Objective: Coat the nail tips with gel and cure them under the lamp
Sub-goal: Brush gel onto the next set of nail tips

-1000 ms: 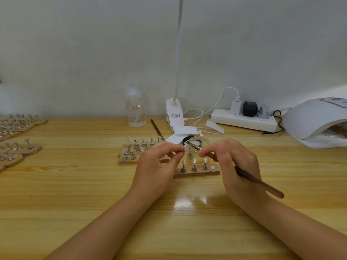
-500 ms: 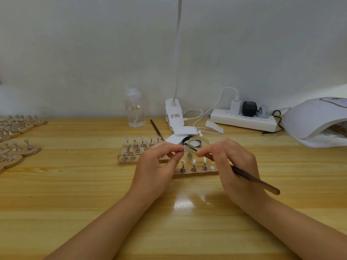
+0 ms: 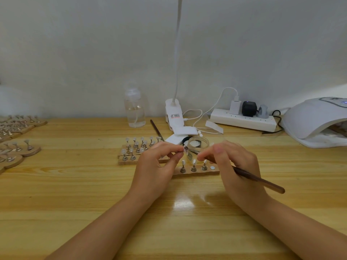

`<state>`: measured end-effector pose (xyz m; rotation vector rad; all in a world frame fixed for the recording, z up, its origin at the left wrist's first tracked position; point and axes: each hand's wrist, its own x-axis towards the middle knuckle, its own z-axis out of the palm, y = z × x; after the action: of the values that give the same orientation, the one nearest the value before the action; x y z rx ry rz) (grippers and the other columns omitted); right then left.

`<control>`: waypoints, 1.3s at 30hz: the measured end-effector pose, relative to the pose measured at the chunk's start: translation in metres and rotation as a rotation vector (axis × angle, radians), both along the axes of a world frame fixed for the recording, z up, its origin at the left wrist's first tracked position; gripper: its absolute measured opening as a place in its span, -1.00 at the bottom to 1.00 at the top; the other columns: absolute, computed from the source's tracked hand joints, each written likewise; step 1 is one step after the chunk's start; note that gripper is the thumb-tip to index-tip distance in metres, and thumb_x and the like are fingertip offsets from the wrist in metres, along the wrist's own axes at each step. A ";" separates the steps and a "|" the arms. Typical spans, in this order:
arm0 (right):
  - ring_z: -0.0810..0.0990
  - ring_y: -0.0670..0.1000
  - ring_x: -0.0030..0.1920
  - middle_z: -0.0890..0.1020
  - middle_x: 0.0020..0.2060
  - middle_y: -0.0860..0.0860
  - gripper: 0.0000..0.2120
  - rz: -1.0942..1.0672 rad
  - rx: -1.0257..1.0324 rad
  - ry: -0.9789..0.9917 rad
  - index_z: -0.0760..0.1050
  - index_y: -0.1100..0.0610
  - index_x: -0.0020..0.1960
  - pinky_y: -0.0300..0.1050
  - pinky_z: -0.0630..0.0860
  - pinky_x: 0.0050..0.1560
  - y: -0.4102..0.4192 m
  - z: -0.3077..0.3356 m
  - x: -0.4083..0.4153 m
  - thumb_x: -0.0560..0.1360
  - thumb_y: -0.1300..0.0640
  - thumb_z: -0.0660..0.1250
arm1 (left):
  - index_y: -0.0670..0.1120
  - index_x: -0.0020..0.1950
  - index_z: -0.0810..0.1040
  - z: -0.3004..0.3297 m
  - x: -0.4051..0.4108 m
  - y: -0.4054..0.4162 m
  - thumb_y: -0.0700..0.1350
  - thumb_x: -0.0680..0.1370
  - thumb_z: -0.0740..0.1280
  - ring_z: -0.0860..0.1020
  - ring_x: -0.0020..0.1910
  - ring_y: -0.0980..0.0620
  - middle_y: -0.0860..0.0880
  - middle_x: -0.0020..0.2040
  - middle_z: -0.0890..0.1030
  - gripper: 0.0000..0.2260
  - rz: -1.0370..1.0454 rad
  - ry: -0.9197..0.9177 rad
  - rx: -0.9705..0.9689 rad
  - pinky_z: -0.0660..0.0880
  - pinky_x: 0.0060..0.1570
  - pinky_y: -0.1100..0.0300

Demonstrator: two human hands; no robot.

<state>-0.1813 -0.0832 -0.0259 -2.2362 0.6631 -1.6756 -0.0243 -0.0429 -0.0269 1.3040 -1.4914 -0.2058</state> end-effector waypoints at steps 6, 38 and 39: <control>0.53 -0.13 -0.33 0.59 -0.42 -0.08 -0.63 0.021 0.002 -0.053 0.55 0.07 -0.30 -0.19 0.44 -0.17 0.000 0.001 -0.002 0.52 0.09 0.03 | 0.07 -0.10 0.60 0.000 0.001 0.000 -0.27 0.42 0.39 0.51 -0.10 0.18 0.11 -0.14 0.61 -0.78 -0.013 0.006 0.009 0.38 -0.09 0.50; 0.57 -0.12 -0.27 0.62 -0.34 -0.10 -0.63 0.027 0.088 0.006 0.58 0.05 -0.24 0.08 0.52 -0.19 0.001 0.002 0.001 0.53 0.00 0.04 | 0.06 -0.09 0.60 0.001 0.000 0.000 -0.27 0.43 0.39 0.53 -0.10 0.19 0.16 -0.15 0.60 -0.78 -0.006 0.000 0.025 0.40 -0.08 0.49; 0.56 -0.13 -0.31 0.61 -0.38 -0.10 -0.63 0.046 0.093 -0.013 0.56 0.03 -0.27 0.08 0.52 -0.21 0.001 0.002 0.000 0.52 0.00 0.04 | 0.05 -0.09 0.60 0.001 0.000 0.000 -0.27 0.43 0.39 0.53 -0.10 0.18 0.16 -0.15 0.60 -0.79 -0.007 -0.001 0.025 0.40 -0.08 0.48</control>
<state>-0.1810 -0.0821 -0.0243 -2.1579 0.6678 -1.6024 -0.0242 -0.0425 -0.0261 1.3195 -1.4986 -0.2286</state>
